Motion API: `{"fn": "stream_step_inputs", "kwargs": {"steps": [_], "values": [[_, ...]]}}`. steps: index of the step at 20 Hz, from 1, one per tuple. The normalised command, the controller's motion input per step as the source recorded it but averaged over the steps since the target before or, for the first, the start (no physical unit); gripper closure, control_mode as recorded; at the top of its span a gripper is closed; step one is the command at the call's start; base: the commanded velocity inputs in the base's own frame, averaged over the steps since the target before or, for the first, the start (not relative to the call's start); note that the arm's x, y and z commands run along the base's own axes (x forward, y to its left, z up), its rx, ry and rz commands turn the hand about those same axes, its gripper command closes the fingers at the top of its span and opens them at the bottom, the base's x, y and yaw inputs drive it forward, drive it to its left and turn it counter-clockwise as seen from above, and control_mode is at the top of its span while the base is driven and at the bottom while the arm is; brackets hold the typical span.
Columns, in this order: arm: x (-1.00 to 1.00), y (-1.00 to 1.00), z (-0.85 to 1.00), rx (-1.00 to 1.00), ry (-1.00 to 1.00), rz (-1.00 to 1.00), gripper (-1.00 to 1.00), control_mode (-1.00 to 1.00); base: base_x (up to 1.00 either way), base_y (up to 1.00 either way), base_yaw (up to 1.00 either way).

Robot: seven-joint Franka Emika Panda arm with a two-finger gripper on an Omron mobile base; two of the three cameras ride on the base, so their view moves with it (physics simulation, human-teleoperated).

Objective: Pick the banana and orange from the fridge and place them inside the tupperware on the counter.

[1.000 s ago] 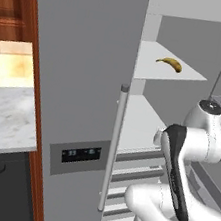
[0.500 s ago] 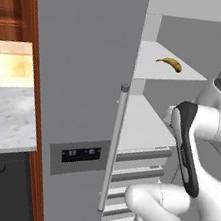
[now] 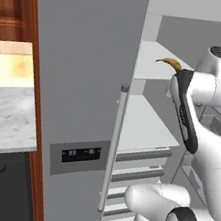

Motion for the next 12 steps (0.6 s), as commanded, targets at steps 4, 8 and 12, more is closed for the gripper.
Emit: {"fn": "stream_step_inputs", "kwargs": {"steps": [4, 8, 12], "values": [[0.72, -0.19, 0.31, 0.0, -0.04, 0.0, -1.0, -1.0, 0.0, 0.0, 0.0], [0.74, -0.17, 0.35, 0.0, 0.0, 0.0, -1.0, -1.0, 0.0, 0.0, 0.0], [0.67, -0.16, 0.22, 0.0, -0.05, 0.0, -1.0, -1.0, 0.0, 0.0, 0.0]]}}
